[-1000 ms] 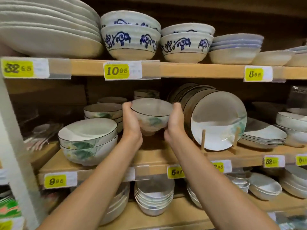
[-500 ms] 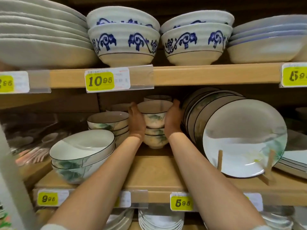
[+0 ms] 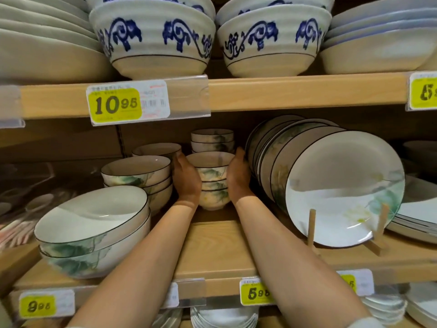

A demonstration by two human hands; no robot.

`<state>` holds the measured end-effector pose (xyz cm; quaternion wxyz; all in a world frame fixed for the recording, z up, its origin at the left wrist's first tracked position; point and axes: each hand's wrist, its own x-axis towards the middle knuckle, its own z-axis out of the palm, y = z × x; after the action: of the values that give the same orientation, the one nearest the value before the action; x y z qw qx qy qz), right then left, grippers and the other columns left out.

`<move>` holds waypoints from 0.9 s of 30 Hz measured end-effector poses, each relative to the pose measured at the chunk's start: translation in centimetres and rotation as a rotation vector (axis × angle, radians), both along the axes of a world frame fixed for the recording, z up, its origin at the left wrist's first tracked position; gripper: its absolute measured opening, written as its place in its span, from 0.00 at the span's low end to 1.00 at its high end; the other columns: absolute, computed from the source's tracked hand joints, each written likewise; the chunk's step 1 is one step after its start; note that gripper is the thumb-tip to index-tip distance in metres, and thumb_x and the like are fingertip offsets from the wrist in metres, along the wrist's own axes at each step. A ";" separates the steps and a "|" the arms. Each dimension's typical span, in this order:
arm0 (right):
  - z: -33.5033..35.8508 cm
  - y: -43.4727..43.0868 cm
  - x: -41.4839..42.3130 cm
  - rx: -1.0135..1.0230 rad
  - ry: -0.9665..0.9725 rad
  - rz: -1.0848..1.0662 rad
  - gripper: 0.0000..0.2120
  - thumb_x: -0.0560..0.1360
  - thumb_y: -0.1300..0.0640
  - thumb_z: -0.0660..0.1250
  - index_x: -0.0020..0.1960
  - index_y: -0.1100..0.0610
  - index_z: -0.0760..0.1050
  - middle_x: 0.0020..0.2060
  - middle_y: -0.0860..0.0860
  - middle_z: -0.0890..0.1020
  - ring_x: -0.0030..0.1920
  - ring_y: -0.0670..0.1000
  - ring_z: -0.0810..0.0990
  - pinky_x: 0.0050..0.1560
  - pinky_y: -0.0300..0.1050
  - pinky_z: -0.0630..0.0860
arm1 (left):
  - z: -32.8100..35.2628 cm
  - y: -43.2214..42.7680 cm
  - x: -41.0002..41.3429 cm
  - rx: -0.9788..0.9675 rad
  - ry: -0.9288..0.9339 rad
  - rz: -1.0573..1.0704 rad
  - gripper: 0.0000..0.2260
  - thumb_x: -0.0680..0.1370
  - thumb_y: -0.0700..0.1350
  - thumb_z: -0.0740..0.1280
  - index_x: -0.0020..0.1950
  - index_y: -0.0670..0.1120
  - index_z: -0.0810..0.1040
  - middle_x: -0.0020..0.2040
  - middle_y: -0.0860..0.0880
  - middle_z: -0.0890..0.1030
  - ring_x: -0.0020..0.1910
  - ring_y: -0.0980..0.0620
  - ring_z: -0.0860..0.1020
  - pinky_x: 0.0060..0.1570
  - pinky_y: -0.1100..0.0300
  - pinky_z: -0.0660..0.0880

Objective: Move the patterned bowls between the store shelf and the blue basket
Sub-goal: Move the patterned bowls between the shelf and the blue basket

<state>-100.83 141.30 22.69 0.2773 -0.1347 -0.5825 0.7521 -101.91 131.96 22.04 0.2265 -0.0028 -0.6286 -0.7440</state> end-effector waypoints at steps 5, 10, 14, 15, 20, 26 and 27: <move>-0.5 0.1 -0.5 -0.003 -0.003 -0.021 0.24 0.81 0.44 0.52 0.69 0.55 0.71 0.66 0.56 0.75 0.64 0.55 0.72 0.57 0.42 0.61 | -1.0 0.3 -0.9 0.005 -0.024 0.039 0.23 0.84 0.55 0.47 0.73 0.48 0.69 0.71 0.45 0.72 0.70 0.46 0.70 0.72 0.49 0.63; -0.7 0.1 -0.7 -0.001 0.039 -0.053 0.24 0.81 0.45 0.53 0.70 0.56 0.69 0.67 0.55 0.73 0.61 0.51 0.71 0.57 0.41 0.59 | -1.3 0.3 -1.5 0.029 -0.100 0.052 0.24 0.83 0.58 0.48 0.71 0.48 0.71 0.68 0.44 0.74 0.67 0.44 0.72 0.70 0.49 0.65; -1.0 0.1 -0.9 0.015 0.036 -0.045 0.23 0.80 0.43 0.52 0.68 0.54 0.71 0.65 0.55 0.75 0.53 0.47 0.70 0.56 0.43 0.61 | -1.4 0.5 -1.7 0.056 -0.103 0.055 0.26 0.81 0.61 0.49 0.70 0.49 0.72 0.67 0.45 0.76 0.65 0.45 0.73 0.69 0.46 0.67; -1.1 0.1 -0.9 0.014 0.025 -0.042 0.24 0.80 0.42 0.51 0.69 0.53 0.71 0.65 0.54 0.75 0.55 0.49 0.72 0.57 0.43 0.62 | -1.4 0.5 -1.8 0.069 -0.102 0.052 0.26 0.81 0.62 0.49 0.69 0.50 0.73 0.66 0.45 0.76 0.65 0.45 0.74 0.68 0.46 0.67; -1.2 0.0 -1.0 0.006 -0.005 -0.047 0.25 0.80 0.41 0.49 0.71 0.51 0.68 0.67 0.54 0.74 0.66 0.56 0.71 0.67 0.50 0.64 | -1.6 0.7 -1.8 0.100 -0.095 0.042 0.25 0.80 0.62 0.49 0.68 0.51 0.73 0.65 0.45 0.77 0.64 0.45 0.74 0.68 0.46 0.68; -1.4 0.1 -1.3 -0.036 0.027 -0.084 0.26 0.80 0.41 0.50 0.72 0.53 0.67 0.67 0.55 0.73 0.65 0.55 0.71 0.57 0.43 0.60 | -1.3 0.6 -1.6 0.122 -0.101 0.004 0.27 0.78 0.64 0.48 0.68 0.52 0.72 0.64 0.46 0.77 0.63 0.45 0.75 0.67 0.46 0.69; -1.5 0.1 -1.4 -0.036 0.032 -0.089 0.26 0.80 0.40 0.50 0.72 0.53 0.67 0.67 0.55 0.73 0.66 0.56 0.71 0.58 0.43 0.60 | -1.2 0.6 -1.5 0.127 -0.101 0.003 0.28 0.77 0.64 0.48 0.69 0.52 0.72 0.65 0.46 0.77 0.63 0.45 0.75 0.67 0.46 0.69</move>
<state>-102.20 141.44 21.17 0.3175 -0.1534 -0.5577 0.7514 -103.42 132.61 20.80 0.1953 0.0499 -0.5906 -0.7814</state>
